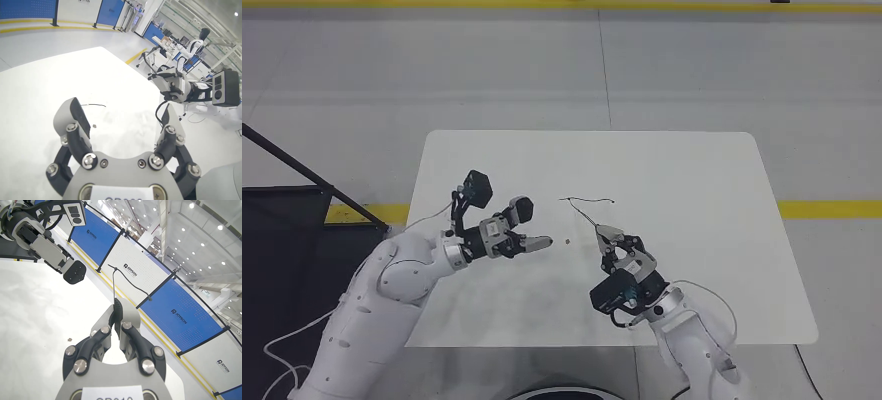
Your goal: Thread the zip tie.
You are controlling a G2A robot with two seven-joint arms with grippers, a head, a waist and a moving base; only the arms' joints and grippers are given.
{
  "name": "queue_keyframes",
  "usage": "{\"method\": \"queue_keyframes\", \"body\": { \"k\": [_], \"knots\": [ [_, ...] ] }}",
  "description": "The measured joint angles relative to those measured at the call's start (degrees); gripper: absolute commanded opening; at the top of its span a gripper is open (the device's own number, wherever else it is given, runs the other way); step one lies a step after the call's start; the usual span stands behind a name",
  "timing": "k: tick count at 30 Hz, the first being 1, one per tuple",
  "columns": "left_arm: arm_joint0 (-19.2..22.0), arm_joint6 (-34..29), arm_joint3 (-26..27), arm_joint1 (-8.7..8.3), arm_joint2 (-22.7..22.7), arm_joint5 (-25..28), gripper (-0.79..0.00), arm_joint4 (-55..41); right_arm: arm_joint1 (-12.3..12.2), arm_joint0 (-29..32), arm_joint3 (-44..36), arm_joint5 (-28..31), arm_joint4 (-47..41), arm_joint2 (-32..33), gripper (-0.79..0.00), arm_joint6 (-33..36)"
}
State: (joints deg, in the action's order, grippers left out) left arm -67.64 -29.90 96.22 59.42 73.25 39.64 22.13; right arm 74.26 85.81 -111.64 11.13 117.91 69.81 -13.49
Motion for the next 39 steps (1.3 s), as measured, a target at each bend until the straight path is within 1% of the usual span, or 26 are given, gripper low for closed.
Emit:
{"method": "queue_keyframes", "body": {
  "k": [2, 4, 5, 9, 11, 12, 14, 17, 19, 20, 21, 23, 24, 26, 27, 28, 29, 30, 32, 33, 36, 37, 39],
  "knots": [
    [0.69, 0.56, -0.73, 0.22, -0.80, -1.19, 0.000, -1.89, -0.07, 0.12, -0.14, 0.08, -0.11, 0.13, -0.785, -0.42],
    [1.72, 0.58, -2.16, 0.54, -1.83, -2.58, -0.037, -6.38, -0.28, 0.42, -0.28, 0.23, -0.07, 0.86, -0.785, -1.94],
    [2.28, -0.04, -2.93, 0.65, -2.26, -3.22, -0.025, -9.11, -0.39, 0.61, -0.29, 0.37, -0.02, 1.24, -0.785, -2.73],
    [4.96, -6.77, -6.23, 0.76, -3.39, -5.37, 0.000, -21.55, -0.90, 1.21, -0.12, 1.03, 0.84, 2.80, -0.785, -6.48],
    [5.98, -9.89, -6.89, 0.64, -3.29, -4.82, 0.000, -24.41, -1.09, 1.37, 0.03, 1.28, 1.50, 3.14, -0.785, -7.74],
    [6.37, -11.08, -7.18, 0.52, -2.93, -3.89, 0.000, -24.31, -1.20, 1.44, 0.12, 1.47, 1.83, 3.28, -0.785, -8.18],
    [6.40, -10.33, -6.77, 0.35, -2.15, -2.05, 0.000, -20.58, -1.37, 1.45, 0.18, 2.44, 2.63, 3.30, -0.785, -8.44],
    [4.55, -4.71, -4.38, 0.18, -0.44, 4.61, 0.000, -9.15, -1.68, 1.48, -0.17, 4.29, 4.50, 3.18, -0.785, -8.18],
    [2.41, 1.60, -2.17, 0.20, 1.44, 8.27, 0.000, 0.24, -1.79, 1.64, -0.39, 4.80, 4.67, 3.18, -0.785, -7.56],
    [1.33, 4.79, -0.91, 0.27, 2.25, 9.27, 0.000, 4.73, -1.83, 1.67, -0.41, 5.10, 4.48, 3.21, -0.785, -7.24],
    [-0.26, 9.35, 0.96, 0.40, 3.28, 9.67, 0.000, 11.14, -1.89, 1.67, -0.47, 5.48, 4.25, 3.33, -0.785, -6.75],
    [-2.75, 17.02, 4.13, 0.67, 4.59, 7.88, 0.000, 21.16, -1.97, 1.61, -0.62, 5.83, 3.87, 3.56, -0.785, -6.32],
    [-4.51, 22.59, 6.41, 0.88, 4.96, 5.07, 0.000, 28.66, -2.02, 1.63, -0.70, 6.04, 3.50, 3.71, -0.785, -6.22],
    [-7.38, 31.45, 9.25, 1.18, 4.45, -0.85, 0.000, 40.90, -2.12, 1.77, -0.85, 6.55, 2.91, 3.94, -0.785, -6.27],
    [-8.81, 36.49, 10.02, 1.26, 4.05, -5.02, 0.000, 48.95, -2.19, 1.85, -0.95, 6.88, 2.59, 4.10, -0.785, -6.25],
    [-9.04, 39.17, 10.11, 1.27, 3.96, -7.31, 0.000, 54.10, -2.22, 1.89, -1.00, 6.99, 2.45, 4.18, -0.785, -6.20],
    [-8.90, 40.75, 10.07, 1.26, 3.96, -8.52, 0.000, 58.19, -2.23, 1.90, -1.02, 7.02, 2.41, 4.21, -0.785, -6.17],
    [-8.69, 41.10, 9.97, 1.25, 3.98, -8.37, 0.000, 61.89, -2.23, 1.90, -1.03, 7.02, 2.41, 4.22, -0.785, -6.15],
    [-8.60, 38.66, 9.93, 1.25, 4.00, -5.66, 0.000, 63.74, -2.23, 1.90, -1.02, 7.00, 2.42, 4.21, -0.785, -6.15],
    [-8.60, 37.34, 9.93, 1.25, 4.00, -4.67, 0.000, 62.56, -2.23, 1.90, -1.02, 6.99, 2.43, 4.20, -0.785, -6.15],
    [-8.61, 37.06, 9.93, 1.25, 4.00, -4.65, 0.000, 53.44, -2.23, 1.90, -1.02, 6.99, 2.43, 4.20, -0.785, -6.15],
    [-8.61, 37.11, 9.93, 1.25, 4.00, -4.69, 0.000, 51.42, -2.23, 1.90, -1.02, 6.99, 2.43, 4.20, -0.785, -6.15],
    [-8.61, 37.15, 9.95, 1.25, 4.00, -4.70, 0.000, 50.38, -2.23, 1.90, -1.02, 6.99, 2.43, 4.20, -0.785, -6.15]
  ]
}}
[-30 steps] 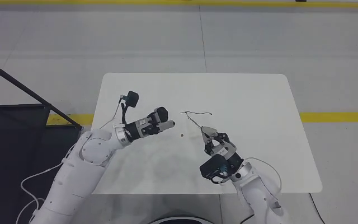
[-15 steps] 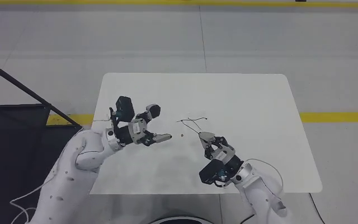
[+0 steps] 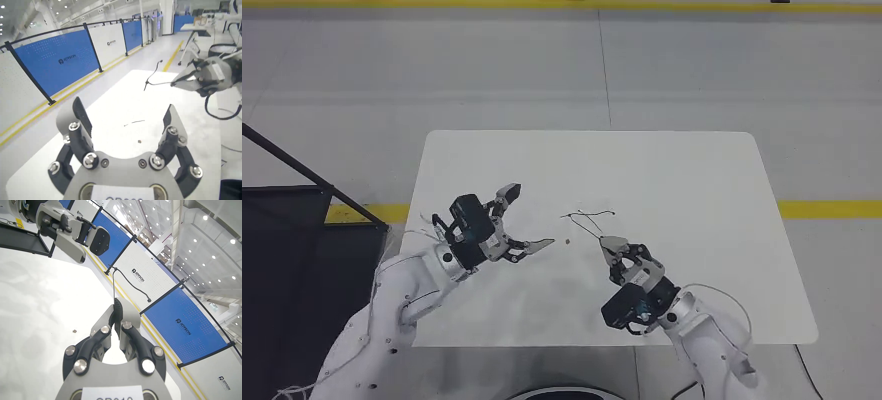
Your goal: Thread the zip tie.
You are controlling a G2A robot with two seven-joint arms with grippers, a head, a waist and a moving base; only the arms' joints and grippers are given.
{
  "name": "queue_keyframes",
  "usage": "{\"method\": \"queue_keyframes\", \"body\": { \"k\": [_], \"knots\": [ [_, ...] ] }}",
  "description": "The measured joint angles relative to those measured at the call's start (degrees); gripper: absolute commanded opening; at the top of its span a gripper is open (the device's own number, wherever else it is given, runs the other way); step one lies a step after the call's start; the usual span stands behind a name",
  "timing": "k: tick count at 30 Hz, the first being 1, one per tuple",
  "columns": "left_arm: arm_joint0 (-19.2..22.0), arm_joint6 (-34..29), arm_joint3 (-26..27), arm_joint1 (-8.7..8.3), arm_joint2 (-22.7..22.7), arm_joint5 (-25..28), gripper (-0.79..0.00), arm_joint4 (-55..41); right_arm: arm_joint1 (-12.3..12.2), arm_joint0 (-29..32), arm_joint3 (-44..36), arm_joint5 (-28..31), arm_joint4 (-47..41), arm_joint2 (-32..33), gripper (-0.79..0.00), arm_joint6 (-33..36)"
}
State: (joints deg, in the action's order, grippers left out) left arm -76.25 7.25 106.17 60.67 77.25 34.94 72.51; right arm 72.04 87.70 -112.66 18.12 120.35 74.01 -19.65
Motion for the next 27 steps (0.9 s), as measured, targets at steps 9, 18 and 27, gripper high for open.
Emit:
{"method": "queue_keyframes", "body": {
  "k": [9, 18, 27],
  "knots": [
    [1.96, 8.96, -1.62, 0.42, -3.10, -5.19, -0.413, 12.12, -0.29, 0.33, -0.40, 0.03, -0.59, 0.10, -0.785, 0.07],
    [4.88, 20.34, -5.51, 0.30, -5.15, -4.56, -0.496, 22.13, -0.70, 0.29, -0.65, 1.03, -1.10, 0.15, -0.785, 0.17],
    [5.28, 24.02, -6.93, 0.22, -6.61, -5.78, -0.545, 27.28, -1.05, 0.26, -0.77, 1.33, -2.12, 0.35, -0.785, 0.66]
  ]
}}
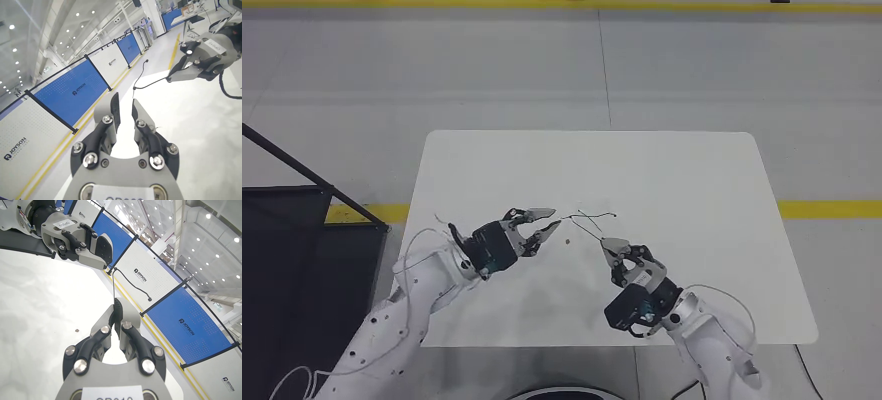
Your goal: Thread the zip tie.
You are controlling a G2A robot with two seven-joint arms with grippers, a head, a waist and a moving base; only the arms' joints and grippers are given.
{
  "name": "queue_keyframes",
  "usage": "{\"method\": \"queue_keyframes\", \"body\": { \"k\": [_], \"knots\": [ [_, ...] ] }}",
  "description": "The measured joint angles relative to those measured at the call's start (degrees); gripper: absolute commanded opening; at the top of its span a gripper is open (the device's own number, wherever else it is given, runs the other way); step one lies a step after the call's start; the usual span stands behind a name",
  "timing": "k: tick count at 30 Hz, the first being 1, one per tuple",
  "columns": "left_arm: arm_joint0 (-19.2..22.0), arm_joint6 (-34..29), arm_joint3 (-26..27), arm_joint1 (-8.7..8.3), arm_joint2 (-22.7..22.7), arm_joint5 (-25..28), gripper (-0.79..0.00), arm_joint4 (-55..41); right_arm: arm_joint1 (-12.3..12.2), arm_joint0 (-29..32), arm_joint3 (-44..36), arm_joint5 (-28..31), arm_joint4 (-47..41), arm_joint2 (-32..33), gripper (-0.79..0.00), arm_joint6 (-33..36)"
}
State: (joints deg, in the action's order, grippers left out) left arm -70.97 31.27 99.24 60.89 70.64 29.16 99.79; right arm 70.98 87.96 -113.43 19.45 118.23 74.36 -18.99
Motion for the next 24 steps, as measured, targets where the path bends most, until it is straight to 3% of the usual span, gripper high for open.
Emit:
{"method": "queue_keyframes", "body": {
  "k": [9, 24],
  "knots": [
    [-0.58, 2.42, 0.41, -0.19, -0.15, -0.78, -0.560, 2.01, -0.28, -0.16, -0.04, -0.09, -0.71, -0.20, -0.785, 0.55],
    [-0.37, 0.78, 0.60, 0.04, -1.21, -3.12, -0.582, 2.45, -0.77, -0.38, -0.30, 0.02, -0.50, -0.85, -0.785, 0.93]
  ]
}}
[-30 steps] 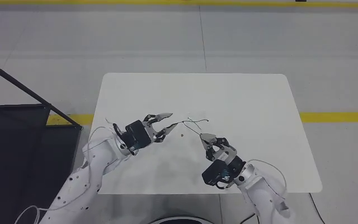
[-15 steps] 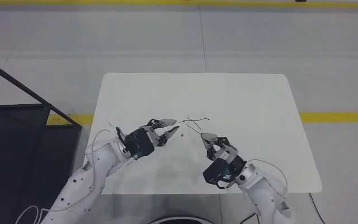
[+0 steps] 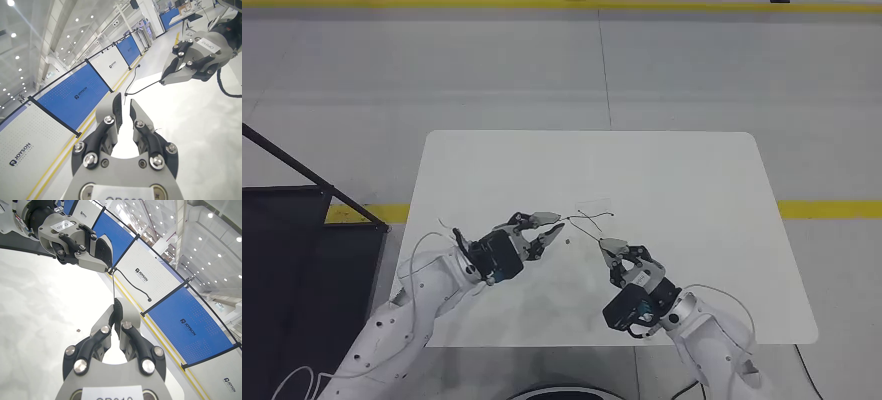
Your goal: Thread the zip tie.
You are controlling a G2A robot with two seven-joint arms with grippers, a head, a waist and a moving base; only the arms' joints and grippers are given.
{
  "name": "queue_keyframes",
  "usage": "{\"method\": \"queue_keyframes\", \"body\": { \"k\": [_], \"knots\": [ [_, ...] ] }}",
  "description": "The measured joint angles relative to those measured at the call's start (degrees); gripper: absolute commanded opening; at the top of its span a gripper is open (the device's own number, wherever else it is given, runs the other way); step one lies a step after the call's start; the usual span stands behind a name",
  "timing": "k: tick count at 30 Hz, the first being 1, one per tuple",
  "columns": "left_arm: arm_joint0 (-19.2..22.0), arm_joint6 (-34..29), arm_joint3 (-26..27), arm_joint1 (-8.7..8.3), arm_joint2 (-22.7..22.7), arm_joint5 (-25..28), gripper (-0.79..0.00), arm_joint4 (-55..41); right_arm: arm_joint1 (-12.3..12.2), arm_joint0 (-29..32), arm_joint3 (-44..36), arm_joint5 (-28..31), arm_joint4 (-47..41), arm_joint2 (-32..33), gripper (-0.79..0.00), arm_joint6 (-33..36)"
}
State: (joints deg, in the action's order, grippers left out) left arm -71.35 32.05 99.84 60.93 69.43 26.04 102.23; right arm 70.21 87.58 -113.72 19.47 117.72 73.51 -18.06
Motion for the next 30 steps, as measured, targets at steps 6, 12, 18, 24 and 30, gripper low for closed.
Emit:
{"method": "queue_keyframes", "body": {
  "k": [6, 12, 18, 24, 30],
  "knots": [
    [0.11, -0.14, -0.06, 0.07, -0.41, 0.00, -0.643, -0.07, -0.20, 0.06, -0.10, -0.11, 0.05, -0.13, -0.785, 0.04],
    [0.34, -0.17, -0.39, 0.14, -0.79, -0.18, -0.785, -0.01, -0.39, 0.12, -0.17, -0.29, -0.06, -0.27, -0.785, 0.15],
    [0.36, -0.28, -0.35, 0.15, -0.89, -0.33, -0.785, 0.23, -0.55, 0.39, -0.26, -0.98, -0.39, -0.25, -0.785, 0.04],
    [0.16, -0.04, -0.29, 0.14, -0.89, -0.40, -0.785, 0.31, -0.46, 1.36, -0.26, -4.98, -3.01, 0.54, -0.785, 0.87],
    [0.06, 0.22, -0.38, 0.08, -0.83, -0.17, -0.785, 0.68, -0.39, 1.78, -0.36, -7.55, -4.15, 0.81, -0.785, 2.28]
  ]
}}
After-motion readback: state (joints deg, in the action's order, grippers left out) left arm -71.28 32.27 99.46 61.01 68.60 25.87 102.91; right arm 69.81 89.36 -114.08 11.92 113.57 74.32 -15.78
